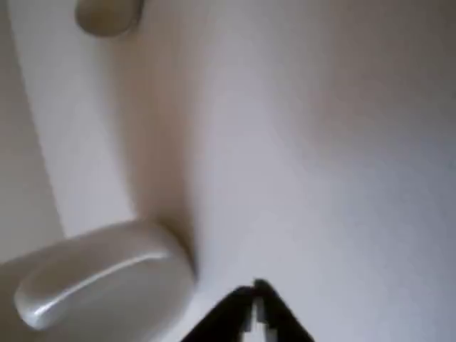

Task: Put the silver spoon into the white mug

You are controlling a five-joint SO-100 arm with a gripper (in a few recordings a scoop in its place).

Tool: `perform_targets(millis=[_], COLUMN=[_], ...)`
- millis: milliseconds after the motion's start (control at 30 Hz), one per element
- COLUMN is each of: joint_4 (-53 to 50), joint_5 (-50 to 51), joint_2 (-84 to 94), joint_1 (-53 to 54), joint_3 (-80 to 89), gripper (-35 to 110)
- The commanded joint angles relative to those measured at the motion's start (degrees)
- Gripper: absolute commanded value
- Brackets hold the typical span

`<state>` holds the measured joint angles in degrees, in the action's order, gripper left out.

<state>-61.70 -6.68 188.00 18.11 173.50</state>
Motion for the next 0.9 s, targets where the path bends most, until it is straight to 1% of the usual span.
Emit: perform_targets(millis=[0,67,133,233,300,367,433,500,533,567,667,867], joint_4=[-0.18,0.53,0.7,0.0,0.7,3.43,3.69,1.14,-0.7,-2.29,-4.57,-11.16], joint_5=[-1.23,-2.46,-8.26,-7.56,-5.98,-2.37,2.02,5.89,7.38,8.35,10.46,15.38], joint_2=[0.62,0.62,0.62,0.62,-4.31,-18.81,-37.79,-55.9,-63.63,-70.49,-85.08,-104.59], joint_1=[-1.49,-1.67,-1.49,-1.76,-1.23,2.02,5.54,8.53,9.4,10.02,11.34,11.78], joint_3=[-0.7,-0.7,-2.29,-8.09,-14.06,-23.47,-37.44,-52.29,-59.33,-65.48,-77.7,-92.81], gripper=[1,1,1,1,2,4,4,6,11,13,13,18])
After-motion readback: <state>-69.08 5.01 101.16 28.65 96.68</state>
